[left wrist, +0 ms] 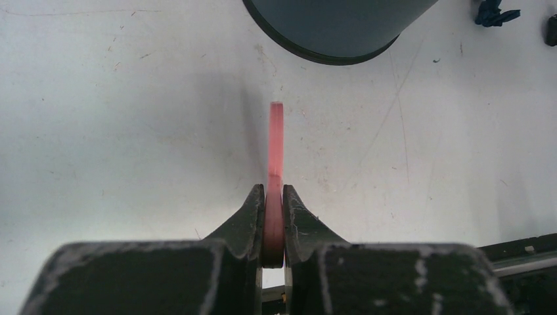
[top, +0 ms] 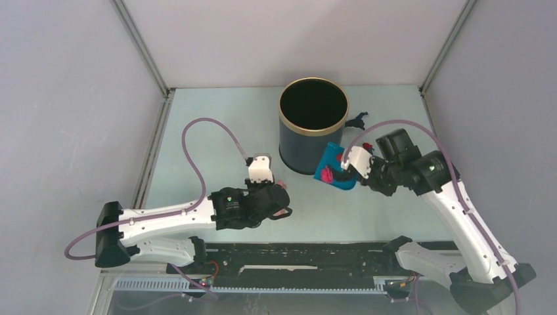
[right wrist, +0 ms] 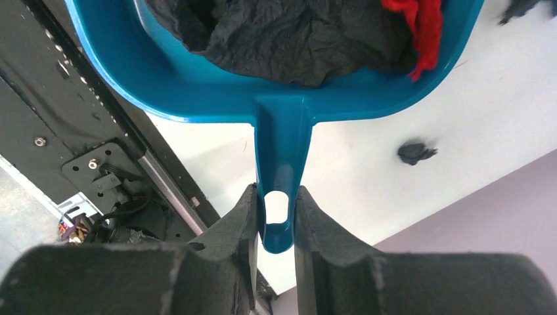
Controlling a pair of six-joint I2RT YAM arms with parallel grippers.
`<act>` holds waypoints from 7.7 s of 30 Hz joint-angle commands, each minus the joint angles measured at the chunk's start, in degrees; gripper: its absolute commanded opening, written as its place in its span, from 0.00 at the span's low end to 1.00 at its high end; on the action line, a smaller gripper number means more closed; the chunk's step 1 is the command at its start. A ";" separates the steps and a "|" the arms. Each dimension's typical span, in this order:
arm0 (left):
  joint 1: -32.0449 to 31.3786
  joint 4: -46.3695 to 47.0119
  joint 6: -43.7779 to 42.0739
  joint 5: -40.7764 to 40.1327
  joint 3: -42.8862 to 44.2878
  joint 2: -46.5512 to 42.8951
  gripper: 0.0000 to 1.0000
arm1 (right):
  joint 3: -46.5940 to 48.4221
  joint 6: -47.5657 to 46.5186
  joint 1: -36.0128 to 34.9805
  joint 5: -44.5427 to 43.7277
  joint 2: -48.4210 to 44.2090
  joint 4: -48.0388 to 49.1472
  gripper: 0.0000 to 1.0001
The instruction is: Sweep away the paper scraps from the table
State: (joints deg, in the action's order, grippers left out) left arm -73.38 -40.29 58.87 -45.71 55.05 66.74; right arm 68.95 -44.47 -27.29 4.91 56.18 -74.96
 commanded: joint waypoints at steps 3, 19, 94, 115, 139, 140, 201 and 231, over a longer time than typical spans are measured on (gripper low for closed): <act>-0.24 2.28 1.23 -1.31 -2.46 -1.83 0.00 | 17.70 0.70 0.03 2.33 6.76 -6.55 0.00; -0.24 5.35 1.76 2.35 -7.56 -5.49 0.00 | 48.84 3.46 -1.23 -23.42 33.07 -1.40 0.00; 2.96 59.90 -82.45 3.22 62.52 66.70 0.00 | -8.58 -14.73 73.50 21.72 12.66 10.43 0.00; 17.12 64.36 -71.37 23.98 88.38 87.66 0.00 | -11.54 -16.30 73.22 25.25 16.67 8.59 0.00; 15.30 52.54 -69.37 24.75 68.41 71.78 0.00 | -11.54 -10.60 65.84 23.23 16.59 10.10 0.00; 14.58 52.59 -69.09 25.01 66.47 70.23 0.00 | -11.54 -10.70 65.87 23.18 16.28 9.97 0.00; 15.03 46.74 -69.48 26.35 77.83 78.25 0.00 | -11.51 -13.06 70.47 25.55 19.34 6.89 0.00; -3.82 36.26 -57.51 23.85 24.34 36.75 0.00 | -11.50 -45.29 61.47 -7.16 14.54 12.86 0.00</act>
State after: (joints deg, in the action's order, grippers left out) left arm -76.07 0.51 -1.91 -16.99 80.62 109.47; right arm 57.36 -78.61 35.94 6.81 71.46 -64.31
